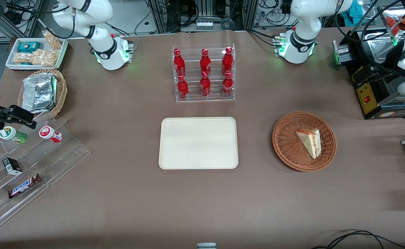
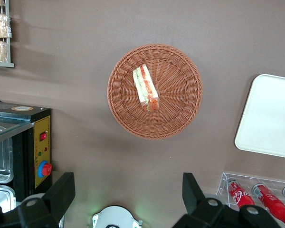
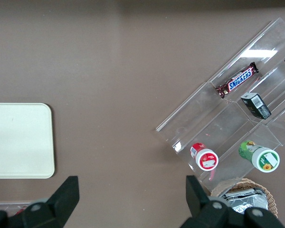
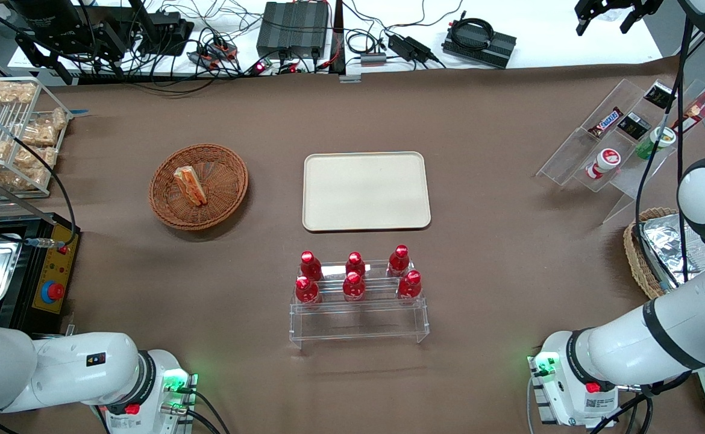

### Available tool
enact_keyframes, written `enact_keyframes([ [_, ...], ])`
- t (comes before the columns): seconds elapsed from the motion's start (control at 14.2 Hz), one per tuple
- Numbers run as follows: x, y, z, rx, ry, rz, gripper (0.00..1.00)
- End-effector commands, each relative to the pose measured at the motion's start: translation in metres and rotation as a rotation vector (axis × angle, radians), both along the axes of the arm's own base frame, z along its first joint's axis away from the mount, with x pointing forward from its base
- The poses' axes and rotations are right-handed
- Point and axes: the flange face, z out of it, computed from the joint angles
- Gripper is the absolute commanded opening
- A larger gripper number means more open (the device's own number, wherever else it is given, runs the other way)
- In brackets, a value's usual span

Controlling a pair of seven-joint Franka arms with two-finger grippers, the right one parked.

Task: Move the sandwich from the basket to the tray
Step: 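Move the left gripper over the wicker basket and lower onto the sandwich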

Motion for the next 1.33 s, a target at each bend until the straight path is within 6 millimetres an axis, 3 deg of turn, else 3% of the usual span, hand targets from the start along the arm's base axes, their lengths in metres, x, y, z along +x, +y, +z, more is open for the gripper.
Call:
enact_keyframes([
  [0.0, -0.001, -0.005, -0.001, 0.02, -0.008, -0.023, 1.0],
  [0.14, 0.001, -0.014, -0.003, 0.027, -0.01, -0.032, 1.0],
  [0.35, 0.019, -0.009, -0.037, 0.023, 0.063, -0.013, 1.0],
  [0.7, 0.055, 0.001, -0.14, 0.042, 0.213, 0.208, 1.0],
  [0.98, 0.074, -0.009, -0.237, 0.04, 0.116, 0.416, 1.0],
  [1.26, 0.078, -0.01, -0.297, 0.028, 0.084, 0.498, 1.0],
])
